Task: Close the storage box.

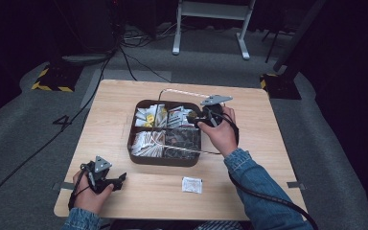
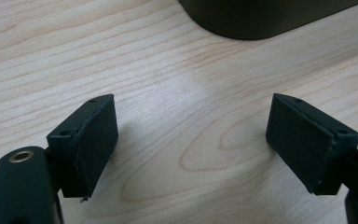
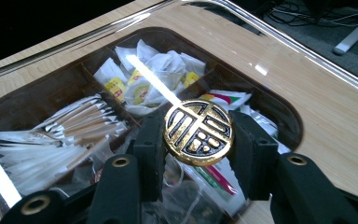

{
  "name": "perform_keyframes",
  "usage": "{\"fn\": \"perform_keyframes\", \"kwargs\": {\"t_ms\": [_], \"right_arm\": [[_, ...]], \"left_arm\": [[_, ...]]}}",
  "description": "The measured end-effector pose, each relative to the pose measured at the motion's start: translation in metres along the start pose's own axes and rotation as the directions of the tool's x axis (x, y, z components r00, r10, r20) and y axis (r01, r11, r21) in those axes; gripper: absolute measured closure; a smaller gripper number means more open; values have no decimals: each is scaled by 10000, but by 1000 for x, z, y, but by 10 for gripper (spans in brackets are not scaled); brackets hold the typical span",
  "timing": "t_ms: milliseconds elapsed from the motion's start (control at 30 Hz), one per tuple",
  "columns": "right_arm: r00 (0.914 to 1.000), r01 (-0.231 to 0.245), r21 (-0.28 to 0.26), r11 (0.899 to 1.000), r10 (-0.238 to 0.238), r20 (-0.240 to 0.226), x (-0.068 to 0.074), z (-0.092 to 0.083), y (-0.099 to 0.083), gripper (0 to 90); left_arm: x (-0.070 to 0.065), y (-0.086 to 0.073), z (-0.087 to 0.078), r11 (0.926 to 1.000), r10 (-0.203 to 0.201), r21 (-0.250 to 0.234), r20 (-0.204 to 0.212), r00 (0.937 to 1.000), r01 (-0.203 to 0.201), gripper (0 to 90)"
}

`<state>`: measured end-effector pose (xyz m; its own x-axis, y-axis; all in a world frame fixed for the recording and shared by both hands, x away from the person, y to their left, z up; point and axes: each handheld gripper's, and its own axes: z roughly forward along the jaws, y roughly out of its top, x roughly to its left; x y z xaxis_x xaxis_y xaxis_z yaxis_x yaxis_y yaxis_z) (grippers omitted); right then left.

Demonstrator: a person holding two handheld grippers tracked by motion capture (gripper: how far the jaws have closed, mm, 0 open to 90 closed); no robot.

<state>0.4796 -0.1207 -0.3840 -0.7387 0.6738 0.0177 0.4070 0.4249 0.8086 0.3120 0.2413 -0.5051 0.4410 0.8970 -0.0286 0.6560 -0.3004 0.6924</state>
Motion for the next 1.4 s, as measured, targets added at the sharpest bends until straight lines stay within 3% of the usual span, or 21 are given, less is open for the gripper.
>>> {"fn": "perform_keyframes", "kwargs": {"t_ms": [233,500,1033,1400], "right_arm": [[9997,-167,191,9997,170,-168,7,16,7,589],[9998,-55,360,9993,62,-177,15,29,10,589],[9978,150,491,9987,-118,-654,33,68,6,588],[9978,446,760,9961,-408,-516,40,83,3,588]], "left_arm": [[-1,4,4,10000,49,19,36,10000,-49,157],[-1,6,5,10000,59,29,43,10000,-59,153],[-2,7,7,10000,41,23,58,10000,-41,153],[-2,7,7,10000,50,22,46,10000,-50,153]]}}
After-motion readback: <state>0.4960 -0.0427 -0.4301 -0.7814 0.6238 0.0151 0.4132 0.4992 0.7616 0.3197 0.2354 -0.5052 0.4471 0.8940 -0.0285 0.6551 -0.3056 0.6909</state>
